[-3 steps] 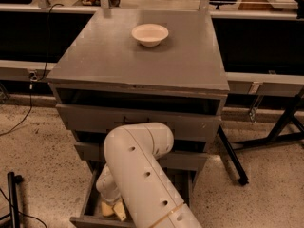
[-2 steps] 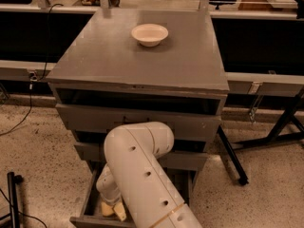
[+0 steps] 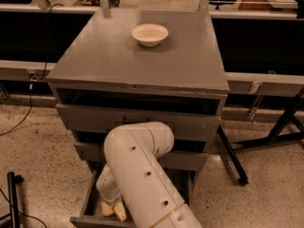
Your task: Pick sponge from bottom drawer and place on counter
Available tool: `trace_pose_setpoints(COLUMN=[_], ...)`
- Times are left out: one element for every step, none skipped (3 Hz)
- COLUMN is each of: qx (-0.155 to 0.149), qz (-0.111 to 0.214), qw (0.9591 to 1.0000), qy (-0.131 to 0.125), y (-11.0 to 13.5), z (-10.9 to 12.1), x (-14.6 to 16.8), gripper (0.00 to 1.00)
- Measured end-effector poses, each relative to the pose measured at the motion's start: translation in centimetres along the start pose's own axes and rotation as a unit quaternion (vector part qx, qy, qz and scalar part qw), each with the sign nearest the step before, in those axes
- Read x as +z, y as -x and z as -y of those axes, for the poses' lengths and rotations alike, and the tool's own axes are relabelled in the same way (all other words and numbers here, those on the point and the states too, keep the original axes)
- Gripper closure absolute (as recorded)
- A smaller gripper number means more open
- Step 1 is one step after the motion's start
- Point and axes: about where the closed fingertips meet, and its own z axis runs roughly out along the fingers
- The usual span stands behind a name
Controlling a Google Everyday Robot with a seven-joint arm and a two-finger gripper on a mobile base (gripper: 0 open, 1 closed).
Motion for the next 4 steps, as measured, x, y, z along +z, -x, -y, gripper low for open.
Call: trace_pose_setpoints(qx=[0.007,0.011,0.003,-0.013], qz=[-0.012,-0.011,-0.018,-0.028], qw=[0.9999,0.9998,0.9998,0.9994], qy=[0.008,0.014,0.011,0.015], y=[0.2,0.4,0.5,0.3], z=[-0.9,-1.4,-1.3,-0.9], x=[-1.0,-1.7,-2.4,-2.1], gripper=[0.0,0.0,0.0,0.0])
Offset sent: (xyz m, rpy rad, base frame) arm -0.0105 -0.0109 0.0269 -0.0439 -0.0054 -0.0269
